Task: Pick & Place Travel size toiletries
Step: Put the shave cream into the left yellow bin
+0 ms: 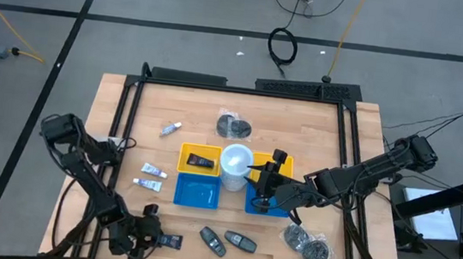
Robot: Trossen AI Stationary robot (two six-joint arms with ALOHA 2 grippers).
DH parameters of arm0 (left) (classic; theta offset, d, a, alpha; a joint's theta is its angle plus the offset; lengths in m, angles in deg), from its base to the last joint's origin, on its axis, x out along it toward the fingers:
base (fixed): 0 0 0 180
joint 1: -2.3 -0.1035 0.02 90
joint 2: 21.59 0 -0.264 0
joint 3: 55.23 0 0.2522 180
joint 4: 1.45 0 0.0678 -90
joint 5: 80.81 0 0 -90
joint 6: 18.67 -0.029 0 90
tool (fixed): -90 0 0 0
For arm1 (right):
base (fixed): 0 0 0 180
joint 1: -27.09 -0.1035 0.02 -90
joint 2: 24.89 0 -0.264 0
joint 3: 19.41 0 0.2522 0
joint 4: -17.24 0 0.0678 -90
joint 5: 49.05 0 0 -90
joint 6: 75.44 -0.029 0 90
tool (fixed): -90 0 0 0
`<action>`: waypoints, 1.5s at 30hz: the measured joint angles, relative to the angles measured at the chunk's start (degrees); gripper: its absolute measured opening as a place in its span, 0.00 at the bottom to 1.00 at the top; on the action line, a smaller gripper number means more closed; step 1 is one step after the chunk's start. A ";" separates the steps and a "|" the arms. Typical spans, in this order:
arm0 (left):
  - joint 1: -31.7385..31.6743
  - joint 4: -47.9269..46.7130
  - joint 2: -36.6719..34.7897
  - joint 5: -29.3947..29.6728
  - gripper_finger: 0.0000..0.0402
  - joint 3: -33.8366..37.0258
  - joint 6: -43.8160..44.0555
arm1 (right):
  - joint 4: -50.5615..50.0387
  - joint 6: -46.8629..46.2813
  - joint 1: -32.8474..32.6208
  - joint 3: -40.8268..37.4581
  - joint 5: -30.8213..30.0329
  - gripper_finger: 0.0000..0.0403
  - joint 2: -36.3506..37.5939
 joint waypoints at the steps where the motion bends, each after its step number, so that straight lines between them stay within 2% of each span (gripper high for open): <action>1: 0.17 -0.08 0.00 -0.02 0.46 0.00 -0.26 | 0.00 0.00 0.00 0.00 0.01 0.35 0.00; 17: 1.17 -1.43 0.06 -0.53 0.46 0.15 -1.35 | 0.00 0.00 0.00 0.00 0.00 0.35 0.00; 19: 1.17 -1.13 0.07 -0.52 0.42 0.21 -1.35 | 0.00 0.00 0.00 0.00 0.00 0.35 0.00; 23: 1.21 -0.61 0.00 -0.87 0.27 0.22 -1.33 | 0.00 0.00 0.00 0.00 0.00 0.35 0.00; 31: 1.21 0.60 -0.43 -1.47 0.27 0.24 -1.30 | 0.00 0.00 0.02 0.00 0.00 0.35 0.00; 36: 0.94 0.20 -3.86 -3.59 0.27 0.36 -3.09 | 0.00 0.00 0.02 0.00 0.01 0.35 0.00; 45: -2.49 -3.65 -13.91 3.77 0.27 0.44 -8.51 | 0.00 0.02 0.00 0.00 0.00 0.35 0.00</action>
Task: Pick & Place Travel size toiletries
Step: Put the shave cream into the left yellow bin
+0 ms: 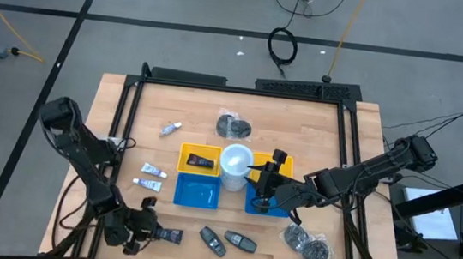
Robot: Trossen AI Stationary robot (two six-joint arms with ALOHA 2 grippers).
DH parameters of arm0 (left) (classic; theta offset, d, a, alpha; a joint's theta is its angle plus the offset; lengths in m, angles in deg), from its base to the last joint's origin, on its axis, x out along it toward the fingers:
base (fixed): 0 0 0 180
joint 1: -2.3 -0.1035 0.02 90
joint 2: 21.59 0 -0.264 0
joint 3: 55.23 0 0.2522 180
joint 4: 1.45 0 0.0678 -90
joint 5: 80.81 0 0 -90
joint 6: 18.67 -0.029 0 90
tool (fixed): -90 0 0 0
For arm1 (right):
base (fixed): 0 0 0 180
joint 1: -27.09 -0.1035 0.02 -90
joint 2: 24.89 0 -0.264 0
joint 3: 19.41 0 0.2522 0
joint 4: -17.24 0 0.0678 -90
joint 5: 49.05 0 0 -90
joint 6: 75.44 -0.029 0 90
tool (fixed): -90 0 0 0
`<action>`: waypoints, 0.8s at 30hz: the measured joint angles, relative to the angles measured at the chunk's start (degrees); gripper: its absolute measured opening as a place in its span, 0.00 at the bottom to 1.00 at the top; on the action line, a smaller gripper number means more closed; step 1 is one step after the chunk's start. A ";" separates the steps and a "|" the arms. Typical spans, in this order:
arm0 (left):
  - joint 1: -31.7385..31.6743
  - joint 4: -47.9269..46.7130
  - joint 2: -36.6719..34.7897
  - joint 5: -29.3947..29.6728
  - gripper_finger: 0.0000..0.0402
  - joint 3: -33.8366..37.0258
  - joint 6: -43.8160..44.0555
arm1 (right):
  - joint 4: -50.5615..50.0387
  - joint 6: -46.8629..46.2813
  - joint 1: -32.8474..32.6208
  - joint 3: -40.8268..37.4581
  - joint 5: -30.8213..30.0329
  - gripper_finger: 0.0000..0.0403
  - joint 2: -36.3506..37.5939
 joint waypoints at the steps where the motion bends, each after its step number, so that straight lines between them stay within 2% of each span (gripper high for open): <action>1: -0.54 0.14 -1.32 1.03 0.27 0.00 -0.83 | 0.00 0.00 0.02 0.00 0.00 0.35 0.00; 14: -9.28 0.46 -16.46 15.32 0.27 -0.17 -16.96 | -0.02 0.17 0.00 0.00 0.01 0.35 0.00; 18: -14.53 -0.96 -18.47 15.80 0.27 -0.17 -18.31 | -0.01 0.20 0.02 0.00 0.00 0.35 0.00; 24: -25.34 -7.67 -18.56 12.19 0.27 -0.20 -16.70 | 0.00 0.42 0.02 0.00 0.00 0.35 0.00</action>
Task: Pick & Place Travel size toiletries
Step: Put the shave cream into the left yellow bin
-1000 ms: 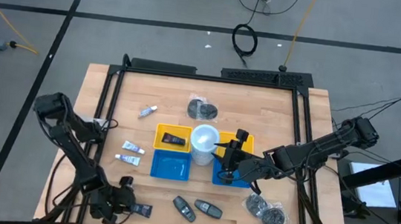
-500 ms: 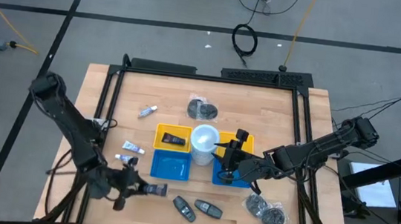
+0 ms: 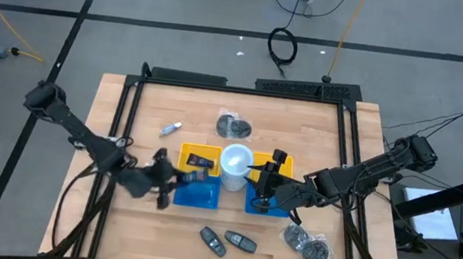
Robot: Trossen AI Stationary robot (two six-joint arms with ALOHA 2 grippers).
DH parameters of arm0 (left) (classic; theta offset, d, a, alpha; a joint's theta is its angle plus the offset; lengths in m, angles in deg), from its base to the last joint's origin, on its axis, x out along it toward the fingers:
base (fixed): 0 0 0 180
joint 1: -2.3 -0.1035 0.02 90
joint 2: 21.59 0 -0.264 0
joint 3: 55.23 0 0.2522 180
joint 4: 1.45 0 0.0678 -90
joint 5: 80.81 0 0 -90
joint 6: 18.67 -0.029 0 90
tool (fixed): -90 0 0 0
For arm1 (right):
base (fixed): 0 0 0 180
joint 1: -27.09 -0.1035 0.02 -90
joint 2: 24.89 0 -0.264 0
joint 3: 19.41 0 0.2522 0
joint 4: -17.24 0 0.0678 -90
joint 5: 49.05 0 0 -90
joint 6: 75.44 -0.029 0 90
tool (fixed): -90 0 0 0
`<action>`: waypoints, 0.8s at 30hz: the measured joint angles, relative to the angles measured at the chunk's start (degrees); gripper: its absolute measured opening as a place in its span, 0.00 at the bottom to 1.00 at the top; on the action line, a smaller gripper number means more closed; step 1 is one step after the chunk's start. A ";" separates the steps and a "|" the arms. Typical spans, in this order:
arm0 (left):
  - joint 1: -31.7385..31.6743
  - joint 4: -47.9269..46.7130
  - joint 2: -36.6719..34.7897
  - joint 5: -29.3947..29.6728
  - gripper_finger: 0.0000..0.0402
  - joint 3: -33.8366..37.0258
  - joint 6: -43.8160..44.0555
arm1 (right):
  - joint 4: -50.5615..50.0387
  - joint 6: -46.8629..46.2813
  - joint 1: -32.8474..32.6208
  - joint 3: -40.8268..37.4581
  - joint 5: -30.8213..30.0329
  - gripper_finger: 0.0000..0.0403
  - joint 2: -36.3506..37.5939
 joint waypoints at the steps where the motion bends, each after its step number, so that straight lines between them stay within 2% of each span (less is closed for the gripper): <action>1: -1.82 -0.54 -0.01 -0.46 0.27 0.00 0.42 | 0.00 0.00 -0.01 0.00 0.00 0.35 0.00; 5: -8.54 -1.60 -0.01 -5.13 0.27 0.00 -0.83 | 0.00 0.46 0.00 0.00 0.00 0.35 0.00; 14: -21.47 -5.07 0.17 -10.88 0.27 -0.02 -3.21 | 0.00 1.31 0.00 0.00 0.00 0.35 0.00; 20: -26.74 -6.96 0.17 -15.61 0.27 -0.02 -3.85 | -0.09 1.51 0.00 0.00 0.00 0.35 0.00; 24: -28.12 -6.91 0.17 -16.28 0.27 -0.02 -4.16 | -0.09 1.51 0.00 -0.01 0.00 0.35 0.00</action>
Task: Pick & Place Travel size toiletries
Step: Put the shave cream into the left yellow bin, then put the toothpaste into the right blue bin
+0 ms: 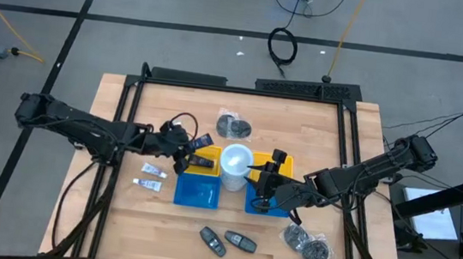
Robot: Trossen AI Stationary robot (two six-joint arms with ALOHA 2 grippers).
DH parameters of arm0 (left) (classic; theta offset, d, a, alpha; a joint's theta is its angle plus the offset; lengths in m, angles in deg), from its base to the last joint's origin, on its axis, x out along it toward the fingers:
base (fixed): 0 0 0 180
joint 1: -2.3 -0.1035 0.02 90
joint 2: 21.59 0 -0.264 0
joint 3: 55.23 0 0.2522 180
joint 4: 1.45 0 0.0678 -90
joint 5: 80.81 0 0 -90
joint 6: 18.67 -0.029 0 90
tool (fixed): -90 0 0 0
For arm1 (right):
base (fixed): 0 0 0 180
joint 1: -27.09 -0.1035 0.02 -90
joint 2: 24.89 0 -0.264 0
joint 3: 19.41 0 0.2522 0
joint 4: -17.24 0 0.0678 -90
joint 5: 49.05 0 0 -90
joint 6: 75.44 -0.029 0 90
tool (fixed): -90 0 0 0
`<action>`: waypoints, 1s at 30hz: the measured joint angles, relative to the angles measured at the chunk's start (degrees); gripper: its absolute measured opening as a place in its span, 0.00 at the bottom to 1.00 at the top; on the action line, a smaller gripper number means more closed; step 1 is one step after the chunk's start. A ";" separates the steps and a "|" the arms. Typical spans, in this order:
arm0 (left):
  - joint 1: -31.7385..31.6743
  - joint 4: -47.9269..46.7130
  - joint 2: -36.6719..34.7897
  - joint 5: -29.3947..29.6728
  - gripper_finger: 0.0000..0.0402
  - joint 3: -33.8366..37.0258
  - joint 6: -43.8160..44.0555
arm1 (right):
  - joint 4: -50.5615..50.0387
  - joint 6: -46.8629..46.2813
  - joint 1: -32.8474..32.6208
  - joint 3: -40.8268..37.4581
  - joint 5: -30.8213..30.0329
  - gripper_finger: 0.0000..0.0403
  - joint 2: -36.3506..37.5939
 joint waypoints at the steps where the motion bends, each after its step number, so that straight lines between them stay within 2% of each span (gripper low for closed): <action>1: -0.13 -0.01 0.00 -0.04 0.27 0.00 -0.08 | -0.01 0.00 0.00 0.00 0.01 0.35 0.00; 11: -0.40 -0.13 0.02 -1.62 0.27 0.00 0.00 | -0.13 0.28 -0.01 0.01 0.00 0.35 0.00; 21: -0.39 -0.02 0.04 -1.90 0.47 0.00 0.10 | -0.15 0.44 0.00 0.01 0.00 0.35 0.00; 30: -0.39 -0.04 0.04 -1.59 0.46 0.00 0.03 | -0.15 0.44 -0.02 0.01 0.01 0.35 0.00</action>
